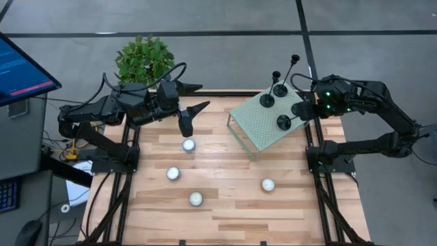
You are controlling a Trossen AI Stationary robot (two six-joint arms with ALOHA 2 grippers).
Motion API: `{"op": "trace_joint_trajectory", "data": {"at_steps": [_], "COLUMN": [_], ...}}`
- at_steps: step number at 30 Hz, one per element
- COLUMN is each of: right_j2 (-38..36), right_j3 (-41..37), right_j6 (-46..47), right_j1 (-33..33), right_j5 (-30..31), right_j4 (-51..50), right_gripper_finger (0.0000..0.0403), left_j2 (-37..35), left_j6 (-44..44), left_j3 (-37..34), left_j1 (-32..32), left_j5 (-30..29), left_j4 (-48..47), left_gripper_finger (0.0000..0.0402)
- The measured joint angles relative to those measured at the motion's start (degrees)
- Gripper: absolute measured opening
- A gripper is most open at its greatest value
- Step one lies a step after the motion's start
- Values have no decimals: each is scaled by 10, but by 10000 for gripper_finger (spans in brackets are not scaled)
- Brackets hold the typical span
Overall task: Pick & Place candle stick holders
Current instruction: Align the black candle holder with the bottom left black candle holder on the shelf
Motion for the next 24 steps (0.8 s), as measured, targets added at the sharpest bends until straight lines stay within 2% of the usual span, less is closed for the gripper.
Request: {"op": "trace_joint_trajectory", "data": {"at_steps": [6,10,16,24], "right_j2": [7,10,8,-9], "right_j3": [0,0,5,71], "right_j6": [-11,-13,-13,-12], "right_j1": [0,0,0,33], "right_j5": [0,0,0,-18], "right_j4": [0,0,-1,0], "right_gripper_finger": [204,213,192,155], "left_j2": [0,0,5,37], "left_j6": [0,0,0,-20], "left_j3": [0,0,0,0], "left_j1": [0,0,0,0], "left_j5": [0,0,0,2], "left_j4": [0,0,0,-21], "left_gripper_finger": [254,254,254,254]}}
